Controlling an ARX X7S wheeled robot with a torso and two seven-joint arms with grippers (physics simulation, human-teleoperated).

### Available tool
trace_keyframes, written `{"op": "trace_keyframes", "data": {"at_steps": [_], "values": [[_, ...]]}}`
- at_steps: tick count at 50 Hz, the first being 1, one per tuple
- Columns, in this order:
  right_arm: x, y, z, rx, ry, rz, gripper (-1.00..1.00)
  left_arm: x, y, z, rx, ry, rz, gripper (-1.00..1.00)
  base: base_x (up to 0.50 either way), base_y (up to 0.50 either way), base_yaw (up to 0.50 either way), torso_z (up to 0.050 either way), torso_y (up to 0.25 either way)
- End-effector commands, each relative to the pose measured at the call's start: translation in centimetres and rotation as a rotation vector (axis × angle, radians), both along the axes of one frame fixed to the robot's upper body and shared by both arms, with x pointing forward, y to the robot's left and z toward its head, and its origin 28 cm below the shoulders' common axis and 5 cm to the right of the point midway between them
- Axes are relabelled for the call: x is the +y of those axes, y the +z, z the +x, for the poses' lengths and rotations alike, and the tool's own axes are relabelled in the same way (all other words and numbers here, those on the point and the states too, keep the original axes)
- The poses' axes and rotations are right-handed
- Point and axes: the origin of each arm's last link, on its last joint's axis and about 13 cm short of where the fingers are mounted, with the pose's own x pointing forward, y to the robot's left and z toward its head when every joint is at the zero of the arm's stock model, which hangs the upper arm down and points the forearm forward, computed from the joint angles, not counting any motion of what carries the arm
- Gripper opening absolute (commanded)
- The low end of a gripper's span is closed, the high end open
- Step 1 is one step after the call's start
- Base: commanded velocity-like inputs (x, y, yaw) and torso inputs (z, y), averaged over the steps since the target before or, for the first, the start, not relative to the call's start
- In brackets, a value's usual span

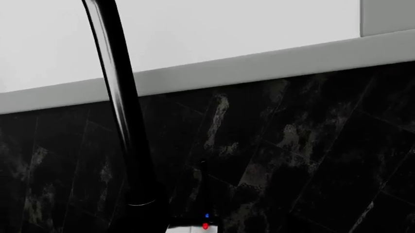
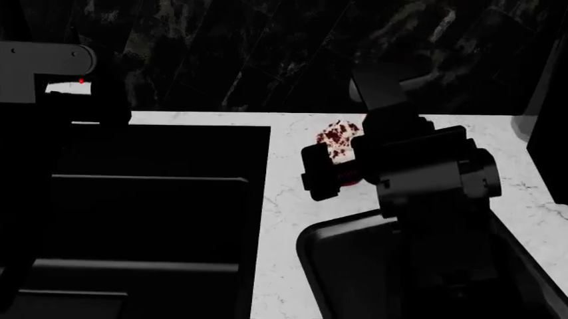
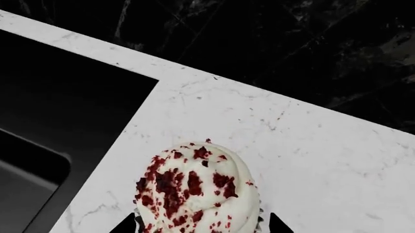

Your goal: Move the fresh-baked cupcake off the tray onto the counter, and place the bowl used for mixing into the sink.

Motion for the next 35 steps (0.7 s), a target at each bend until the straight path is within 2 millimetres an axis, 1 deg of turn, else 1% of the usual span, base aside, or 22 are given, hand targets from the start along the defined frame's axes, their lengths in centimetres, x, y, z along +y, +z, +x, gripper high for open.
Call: {"op": "trace_keyframes", "data": {"at_steps": [1, 7, 35], "values": [[0.1, 0.2, 0.1, -0.017, 0.010, 0.003, -1.00, 0.1, 0.2, 0.0, 0.000, -0.010, -0.010, 1.00, 0.00, 0.00, 0.00, 0.000, 0.000], [0.1, -0.4, 0.0, -0.008, 0.002, 0.009, -1.00, 0.2, 0.3, 0.0, -0.002, -0.010, -0.010, 1.00, 0.00, 0.00, 0.00, 0.000, 0.000], [0.6, -1.3, -0.1, 0.004, 0.010, -0.001, -1.00, 0.4, 0.3, -0.1, -0.004, -0.001, -0.013, 1.00, 0.00, 0.00, 0.00, 0.000, 0.000]]}}
